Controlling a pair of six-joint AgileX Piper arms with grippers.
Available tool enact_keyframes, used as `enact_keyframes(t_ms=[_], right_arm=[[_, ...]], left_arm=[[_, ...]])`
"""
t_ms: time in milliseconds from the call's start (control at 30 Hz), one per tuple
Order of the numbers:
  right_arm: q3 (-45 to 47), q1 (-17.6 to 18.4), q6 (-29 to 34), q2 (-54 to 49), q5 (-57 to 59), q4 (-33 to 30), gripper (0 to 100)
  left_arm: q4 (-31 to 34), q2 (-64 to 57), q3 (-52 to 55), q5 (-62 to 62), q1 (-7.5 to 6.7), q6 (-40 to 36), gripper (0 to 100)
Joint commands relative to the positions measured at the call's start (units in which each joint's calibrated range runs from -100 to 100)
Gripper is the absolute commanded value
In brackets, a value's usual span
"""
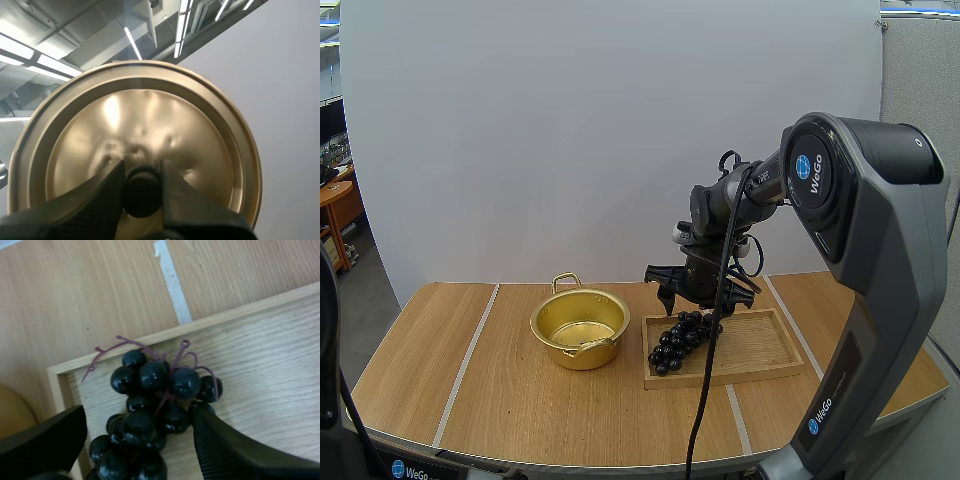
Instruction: Open the pot, put the grape inside, and close it
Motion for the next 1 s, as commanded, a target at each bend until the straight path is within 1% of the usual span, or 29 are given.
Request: enact_keyframes(t_ms=[0,333,700,733,800,833,900,933,967], right_arm=[[-0.4,0.0,0.8,1.0,-0.7,-1.2,100],[-0.4,0.0,0.8,7.4,-2.1,-1.2,100],[-0.4,0.0,0.8,7.9,-2.8,-1.2,100],[-0.4,0.0,0.8,7.9,-2.6,-1.2,93],[-0.4,0.0,0.8,7.8,-2.6,-1.2,57],[-0.4,0.0,0.8,7.6,-2.6,-1.2,42],[-0.4,0.0,0.8,7.5,-2.8,-1.2,5],[-0.4,0.0,0.8,7.4,-2.8,-1.2,0],[-0.4,0.0,0.8,7.4,-2.8,-1.2,0]], left_arm=[[0.5,-0.3,-0.2,-2.0,-0.24,-0.7,0],[0.5,-0.3,-0.2,-2.0,-0.24,-0.7,0],[0.5,-0.3,-0.2,-2.0,-0.24,-0.7,0],[0.5,-0.3,-0.2,-2.0,-0.24,-0.7,0],[0.5,-0.3,-0.2,-2.0,-0.24,-0.7,0],[0.5,-0.3,-0.2,-2.0,-0.24,-0.7,0],[0.5,-0.3,-0.2,-2.0,-0.24,-0.7,0],[0.5,-0.3,-0.2,-2.0,-0.24,-0.7,0],[0.5,-0.3,-0.2,-2.0,-0.24,-0.7,0]])
